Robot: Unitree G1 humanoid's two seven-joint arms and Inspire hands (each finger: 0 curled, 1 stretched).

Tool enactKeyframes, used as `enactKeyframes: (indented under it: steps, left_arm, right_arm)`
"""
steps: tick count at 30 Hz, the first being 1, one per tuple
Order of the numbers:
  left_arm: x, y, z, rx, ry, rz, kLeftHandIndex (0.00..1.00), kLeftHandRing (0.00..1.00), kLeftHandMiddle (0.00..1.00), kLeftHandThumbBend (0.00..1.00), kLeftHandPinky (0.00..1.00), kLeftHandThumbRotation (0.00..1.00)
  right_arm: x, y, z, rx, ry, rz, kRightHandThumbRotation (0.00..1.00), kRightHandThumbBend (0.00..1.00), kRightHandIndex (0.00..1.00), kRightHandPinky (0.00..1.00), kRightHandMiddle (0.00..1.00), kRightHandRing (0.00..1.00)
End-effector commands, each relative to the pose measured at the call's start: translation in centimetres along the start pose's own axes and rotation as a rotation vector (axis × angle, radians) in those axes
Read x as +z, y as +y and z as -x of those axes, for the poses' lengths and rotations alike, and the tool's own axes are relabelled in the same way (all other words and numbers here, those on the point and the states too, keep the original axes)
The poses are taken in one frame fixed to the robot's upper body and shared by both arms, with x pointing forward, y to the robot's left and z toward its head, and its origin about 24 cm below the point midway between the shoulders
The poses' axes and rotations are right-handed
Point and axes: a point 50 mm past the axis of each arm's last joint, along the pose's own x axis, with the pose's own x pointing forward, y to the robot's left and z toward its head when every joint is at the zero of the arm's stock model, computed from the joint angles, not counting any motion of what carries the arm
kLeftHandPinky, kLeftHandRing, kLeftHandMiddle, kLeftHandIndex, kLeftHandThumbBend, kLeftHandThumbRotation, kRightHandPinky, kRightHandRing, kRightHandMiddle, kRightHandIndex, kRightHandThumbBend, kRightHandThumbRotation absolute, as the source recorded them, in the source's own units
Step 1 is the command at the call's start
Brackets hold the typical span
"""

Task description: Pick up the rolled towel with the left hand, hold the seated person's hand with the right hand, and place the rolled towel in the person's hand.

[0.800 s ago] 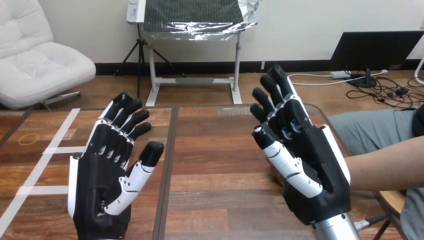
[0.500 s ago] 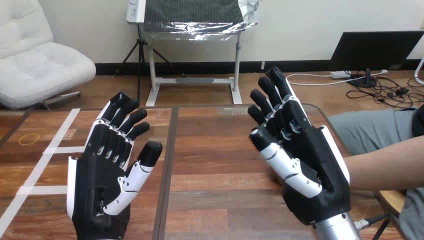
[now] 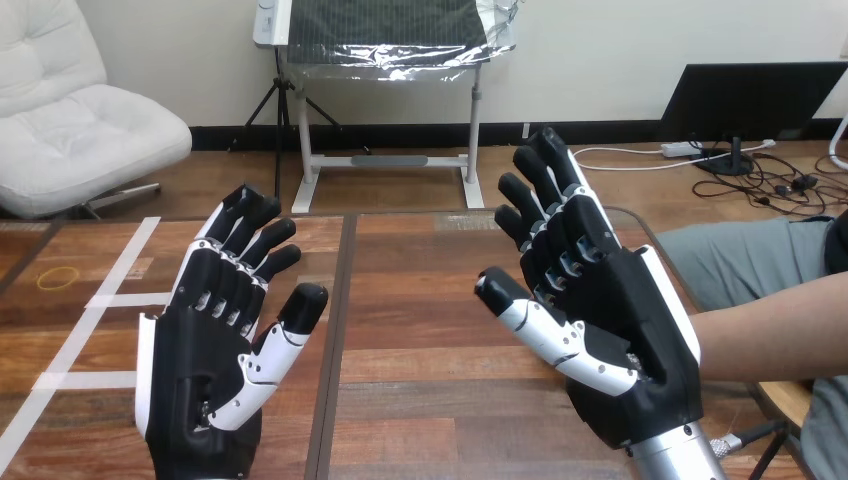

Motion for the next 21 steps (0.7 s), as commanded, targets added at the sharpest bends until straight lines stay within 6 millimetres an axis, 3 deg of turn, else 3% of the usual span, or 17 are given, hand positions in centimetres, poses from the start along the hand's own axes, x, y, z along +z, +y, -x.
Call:
enactKeyframes:
  steps: [1,13,21]
  left_arm:
    - [0.51,-0.32,0.07,0.0,-0.024,-0.007,0.83,0.81,0.83,0.77,0.76,0.27]
    - [0.55,-0.25,0.05,-0.004,-0.025,-0.024,0.83,0.81,0.83,0.77,0.77,0.11]
    - [0.55,-0.26,-0.02,-0.01,-0.024,-0.026,0.83,0.81,0.84,0.79,0.77,0.08]
  right_arm:
    - [1.48,0.17,-0.89,0.027,-0.081,0.036,0.0,0.52,1.0,1.0,1.0,1.0]
    - [1.56,0.22,-0.9,0.019,-0.074,0.045,0.0,0.49,1.0,1.0,1.0,1.0]
    - [1.64,0.21,-0.91,0.014,-0.073,0.059,0.0,0.48,1.0,1.0,1.0,1.0]
